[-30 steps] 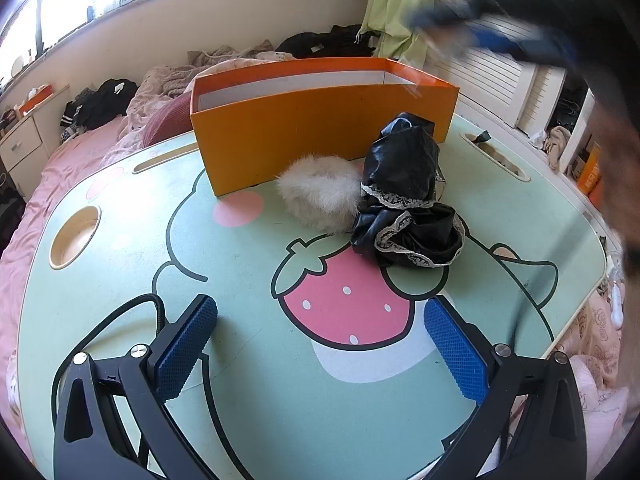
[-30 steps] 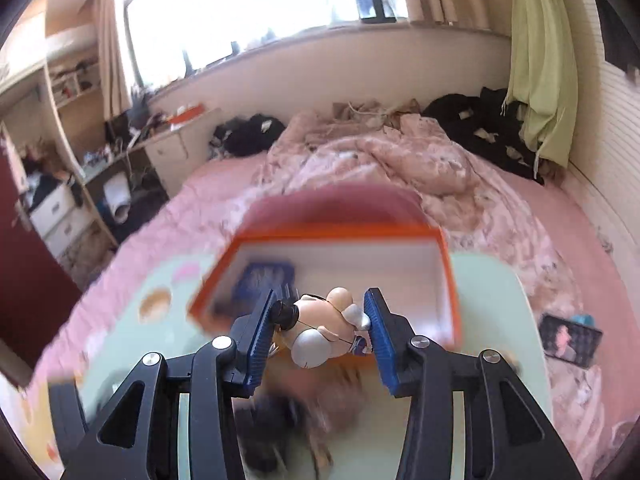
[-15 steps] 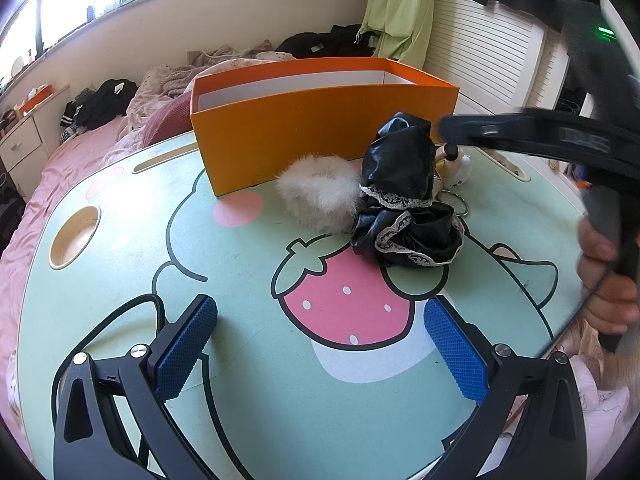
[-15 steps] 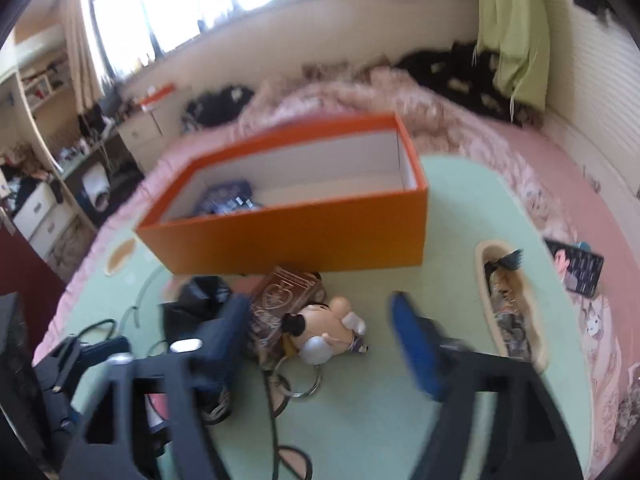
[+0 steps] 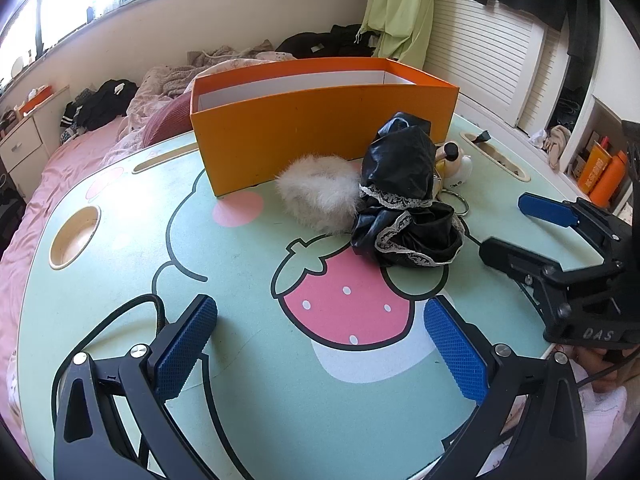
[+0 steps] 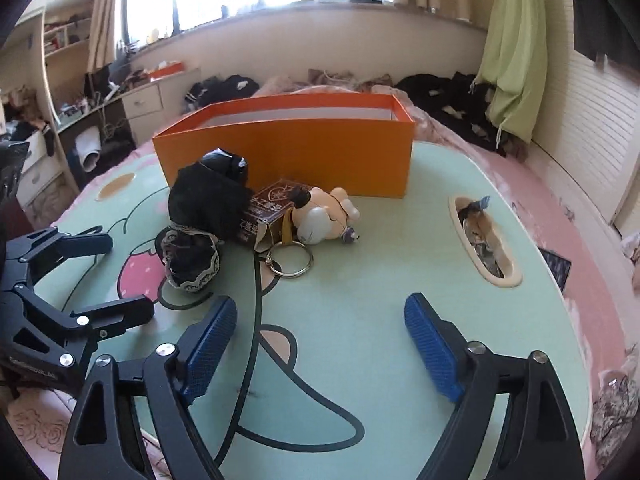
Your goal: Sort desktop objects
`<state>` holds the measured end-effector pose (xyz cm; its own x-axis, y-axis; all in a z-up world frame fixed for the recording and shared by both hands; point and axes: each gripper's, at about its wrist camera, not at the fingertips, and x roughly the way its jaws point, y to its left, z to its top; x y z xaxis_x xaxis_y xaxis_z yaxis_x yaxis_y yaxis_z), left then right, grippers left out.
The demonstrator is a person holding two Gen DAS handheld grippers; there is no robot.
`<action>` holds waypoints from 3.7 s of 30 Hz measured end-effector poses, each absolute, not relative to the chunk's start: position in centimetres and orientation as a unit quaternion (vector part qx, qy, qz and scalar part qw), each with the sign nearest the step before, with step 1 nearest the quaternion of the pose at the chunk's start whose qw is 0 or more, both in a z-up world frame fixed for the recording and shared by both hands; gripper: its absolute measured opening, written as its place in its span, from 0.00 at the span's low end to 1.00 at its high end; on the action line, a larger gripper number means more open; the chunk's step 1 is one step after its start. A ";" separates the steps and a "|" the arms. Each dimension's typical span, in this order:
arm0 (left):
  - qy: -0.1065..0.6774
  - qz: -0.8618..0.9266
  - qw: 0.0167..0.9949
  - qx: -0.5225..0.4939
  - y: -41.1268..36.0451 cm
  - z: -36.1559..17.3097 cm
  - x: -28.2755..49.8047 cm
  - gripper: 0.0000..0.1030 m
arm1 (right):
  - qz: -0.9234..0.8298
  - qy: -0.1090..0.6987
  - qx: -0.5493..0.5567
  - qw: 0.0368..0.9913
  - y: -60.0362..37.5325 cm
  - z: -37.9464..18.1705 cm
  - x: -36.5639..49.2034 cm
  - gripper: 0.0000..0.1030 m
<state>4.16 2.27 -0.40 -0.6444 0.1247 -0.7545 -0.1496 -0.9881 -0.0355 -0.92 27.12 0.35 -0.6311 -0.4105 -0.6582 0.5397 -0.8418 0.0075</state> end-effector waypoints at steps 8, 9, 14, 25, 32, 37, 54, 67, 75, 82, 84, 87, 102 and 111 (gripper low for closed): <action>0.015 0.907 0.076 -0.415 2.3 -0.4 4.2 1.00 | -0.899 0.112 0.331 0.264 26.9 -0.1 -0.6 1.00; 0.015 0.907 0.076 -0.415 2.3 -0.4 4.2 1.00 | -0.899 0.112 0.331 0.265 26.8 -0.2 -0.6 1.00; 0.015 0.907 0.075 -0.415 2.4 -0.4 4.2 1.00 | -0.899 0.112 0.331 0.265 26.8 -0.2 -0.6 1.00; 0.015 0.907 0.075 -0.415 2.3 -0.4 4.1 1.00 | -0.899 0.112 0.331 0.265 26.7 -0.2 -0.6 1.00; 0.015 0.907 0.075 -0.415 2.3 -0.4 4.1 1.00 | -0.899 0.112 0.331 0.265 26.8 -0.2 -0.5 1.00; 0.015 0.907 0.075 -0.415 2.3 -0.4 4.1 1.00 | -0.899 0.112 0.331 0.265 26.7 -0.2 -0.5 1.00; -0.020 0.926 0.092 -0.365 1.0 7.6 -1.1 0.90 | -0.899 0.111 0.331 0.266 26.7 -0.2 -0.5 1.00; -0.028 0.804 0.088 -0.587 2.4 6.1 -16.4 0.59 | -0.899 0.111 0.329 0.268 26.5 0.0 -0.7 1.00; 0.012 0.788 0.046 -0.614 4.1 3.1 -18.4 0.67 | -0.899 0.110 0.329 0.268 26.3 0.1 -0.7 1.00; 0.028 0.794 0.057 -0.605 5.1 2.4 -19.2 0.75 | -0.899 0.110 0.328 0.269 25.8 0.1 -0.7 1.00; 0.020 0.794 0.070 -0.604 5.1 2.4 -19.4 0.71 | -0.899 0.109 0.328 0.269 25.7 0.1 -0.7 1.00; 0.020 0.795 0.077 -0.601 5.1 2.4 -19.3 0.71 | -0.899 0.110 0.328 0.269 25.7 0.0 -0.7 1.00; -0.014 0.866 0.128 -0.483 2.5 10.3 -12.6 0.71 | -0.899 0.109 0.328 0.269 25.8 0.0 -0.6 1.00; -0.051 0.873 0.139 -0.465 0.1 5.8 -2.9 0.71 | -0.899 0.109 0.328 0.268 25.6 -0.1 -0.5 1.00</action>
